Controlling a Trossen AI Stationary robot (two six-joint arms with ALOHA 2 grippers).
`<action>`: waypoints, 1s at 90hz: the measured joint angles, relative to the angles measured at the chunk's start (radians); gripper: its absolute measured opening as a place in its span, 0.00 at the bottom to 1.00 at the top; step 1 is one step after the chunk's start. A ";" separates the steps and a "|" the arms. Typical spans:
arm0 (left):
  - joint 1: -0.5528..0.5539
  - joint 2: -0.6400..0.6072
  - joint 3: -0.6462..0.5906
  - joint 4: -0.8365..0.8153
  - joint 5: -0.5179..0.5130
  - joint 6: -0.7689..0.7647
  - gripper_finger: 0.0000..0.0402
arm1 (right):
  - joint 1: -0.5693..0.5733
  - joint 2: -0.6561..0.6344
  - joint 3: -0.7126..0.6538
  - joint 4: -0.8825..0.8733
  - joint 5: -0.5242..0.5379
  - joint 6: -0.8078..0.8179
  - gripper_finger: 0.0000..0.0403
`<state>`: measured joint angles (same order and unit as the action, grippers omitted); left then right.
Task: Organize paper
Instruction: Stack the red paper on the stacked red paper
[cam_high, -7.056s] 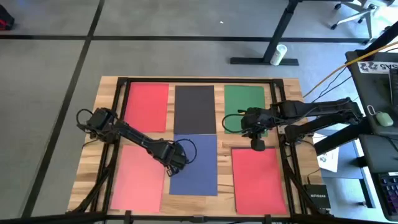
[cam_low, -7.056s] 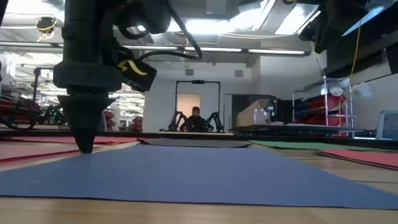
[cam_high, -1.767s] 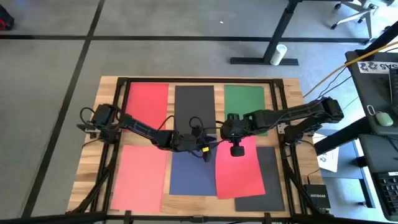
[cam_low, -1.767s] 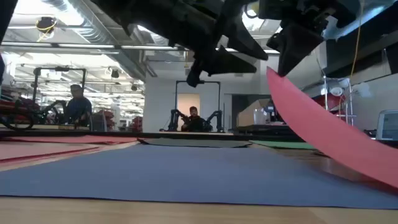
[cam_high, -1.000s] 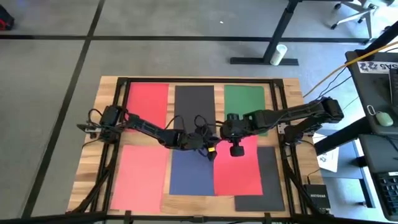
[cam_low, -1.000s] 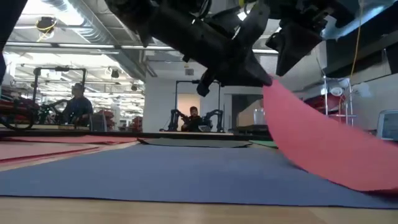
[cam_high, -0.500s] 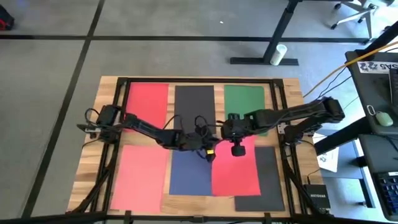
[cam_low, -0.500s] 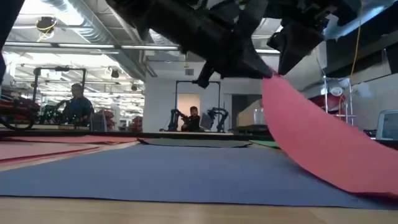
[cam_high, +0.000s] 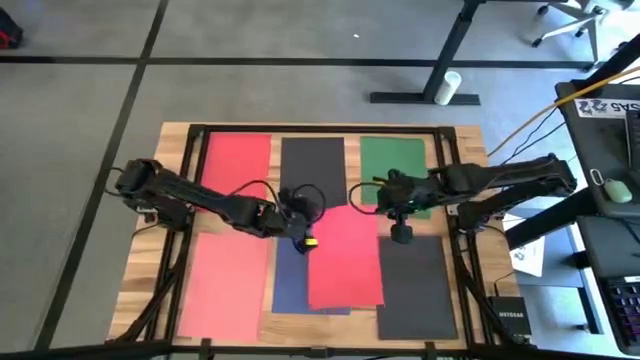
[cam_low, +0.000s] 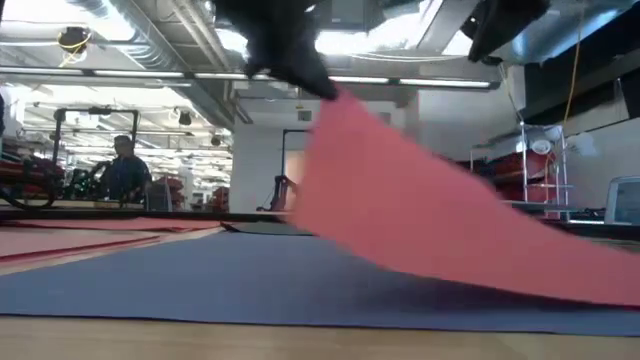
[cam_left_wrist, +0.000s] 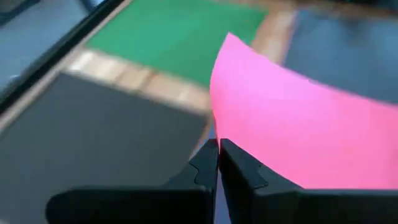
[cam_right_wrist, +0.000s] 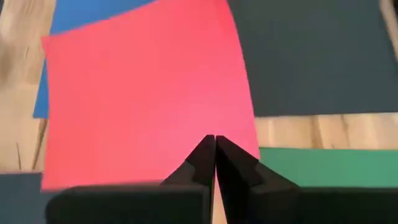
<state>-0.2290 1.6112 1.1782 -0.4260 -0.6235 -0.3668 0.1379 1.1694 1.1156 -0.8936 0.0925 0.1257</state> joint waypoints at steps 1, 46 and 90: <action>0.001 -0.004 0.000 -0.020 -0.005 0.000 0.00 | 0.000 -0.002 0.000 -0.003 0.003 0.001 0.00; 0.132 -0.033 0.000 -0.687 -0.127 -0.047 0.00 | 0.000 -0.003 0.000 -0.025 0.023 0.004 0.00; 0.324 -0.038 0.000 -0.984 -0.259 0.035 0.00 | 0.000 -0.003 0.000 -0.035 0.031 0.004 0.00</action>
<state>0.0953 1.5733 1.1778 -1.4098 -0.8821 -0.3322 0.1381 1.1664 1.1156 -0.9287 0.1234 0.1299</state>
